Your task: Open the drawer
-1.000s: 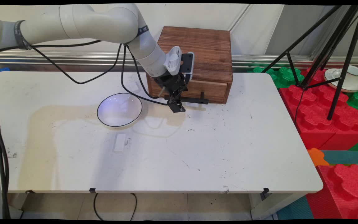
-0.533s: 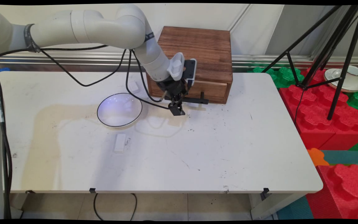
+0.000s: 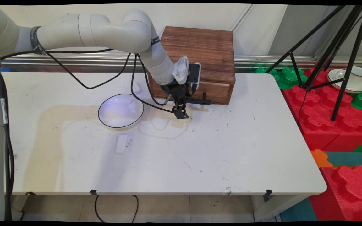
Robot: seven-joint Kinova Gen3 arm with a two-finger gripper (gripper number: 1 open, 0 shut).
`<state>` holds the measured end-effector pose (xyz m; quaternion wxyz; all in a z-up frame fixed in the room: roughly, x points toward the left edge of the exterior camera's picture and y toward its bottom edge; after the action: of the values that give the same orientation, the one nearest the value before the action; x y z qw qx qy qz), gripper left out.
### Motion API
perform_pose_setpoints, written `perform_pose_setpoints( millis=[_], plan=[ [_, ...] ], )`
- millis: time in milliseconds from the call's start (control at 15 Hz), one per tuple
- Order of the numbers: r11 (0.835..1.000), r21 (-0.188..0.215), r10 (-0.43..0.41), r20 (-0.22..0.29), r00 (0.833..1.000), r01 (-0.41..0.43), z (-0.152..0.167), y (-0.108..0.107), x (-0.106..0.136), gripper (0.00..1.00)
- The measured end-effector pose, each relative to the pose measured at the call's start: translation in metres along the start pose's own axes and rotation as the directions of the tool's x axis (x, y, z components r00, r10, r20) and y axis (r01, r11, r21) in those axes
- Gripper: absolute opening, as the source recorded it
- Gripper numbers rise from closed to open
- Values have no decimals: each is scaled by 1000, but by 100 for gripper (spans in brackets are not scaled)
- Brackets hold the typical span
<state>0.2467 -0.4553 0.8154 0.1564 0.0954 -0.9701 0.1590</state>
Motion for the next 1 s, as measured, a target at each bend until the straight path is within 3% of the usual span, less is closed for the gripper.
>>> perform_pose_setpoints(
  millis=[1000],
  plan=[
    [1000, -30, -8, -23, 1000, 8, 4, 23, 7, 100]
  ],
)
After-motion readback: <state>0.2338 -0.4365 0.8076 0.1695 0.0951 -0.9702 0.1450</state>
